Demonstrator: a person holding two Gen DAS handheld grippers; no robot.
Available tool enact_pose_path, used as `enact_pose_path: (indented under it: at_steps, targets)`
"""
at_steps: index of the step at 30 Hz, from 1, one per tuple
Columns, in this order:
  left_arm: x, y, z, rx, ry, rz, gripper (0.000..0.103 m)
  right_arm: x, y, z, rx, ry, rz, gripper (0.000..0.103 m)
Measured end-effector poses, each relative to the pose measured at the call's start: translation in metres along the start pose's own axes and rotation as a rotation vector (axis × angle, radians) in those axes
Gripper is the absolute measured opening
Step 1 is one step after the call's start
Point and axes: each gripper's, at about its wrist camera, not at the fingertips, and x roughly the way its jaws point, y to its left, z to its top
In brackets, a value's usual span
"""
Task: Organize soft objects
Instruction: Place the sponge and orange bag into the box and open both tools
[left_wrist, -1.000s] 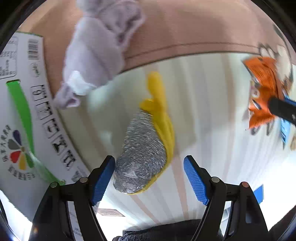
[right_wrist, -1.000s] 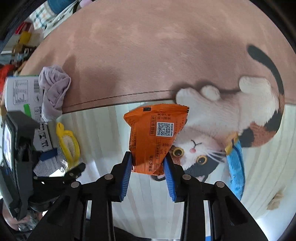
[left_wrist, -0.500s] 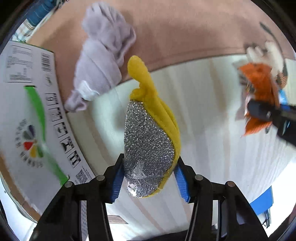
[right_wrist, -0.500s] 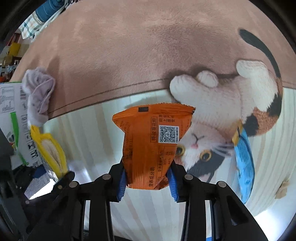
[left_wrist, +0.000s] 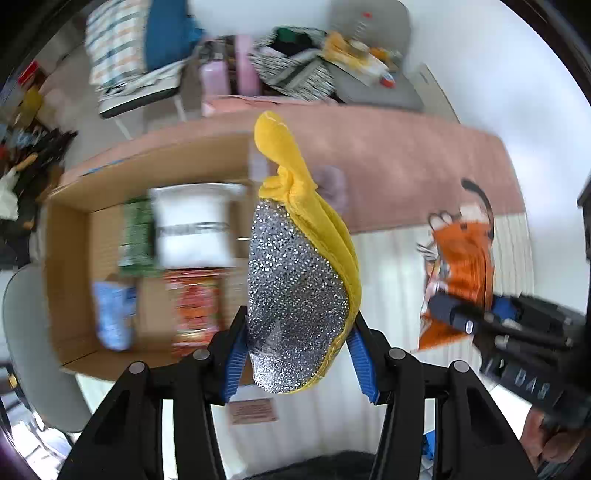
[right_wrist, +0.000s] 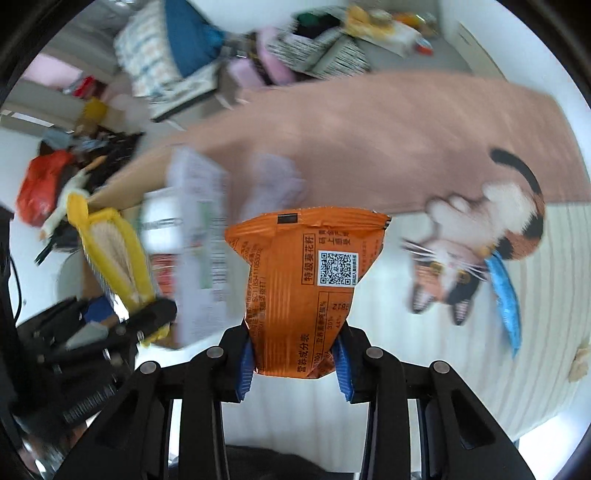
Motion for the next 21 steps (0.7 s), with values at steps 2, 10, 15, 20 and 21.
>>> enact_pose_path:
  at_steps: [2,10,15,20,21]
  targets:
    - [-0.015,0.039,0.010,-0.040,-0.009,0.007,0.047,-0.014,0.023,-0.004,-0.040,-0.006,0.024,0.038]
    - [0.006,0.172,0.040,-0.179,0.031,0.081,0.047,0.030,0.145,-0.003,-0.134,0.054,-0.017,0.038]
    - [0.045,0.219,0.065,-0.199,0.107,0.077,0.047,0.087,0.170,0.009,-0.124,0.128,-0.115,0.037]
    - [0.079,0.250,0.083,-0.211,0.180,0.083,0.047,0.135,0.171,0.014,-0.118,0.191,-0.205,0.037]
    - [0.087,0.254,0.087,-0.211,0.195,0.083,0.047,0.143,0.172,0.015,-0.115,0.201,-0.217,0.037]
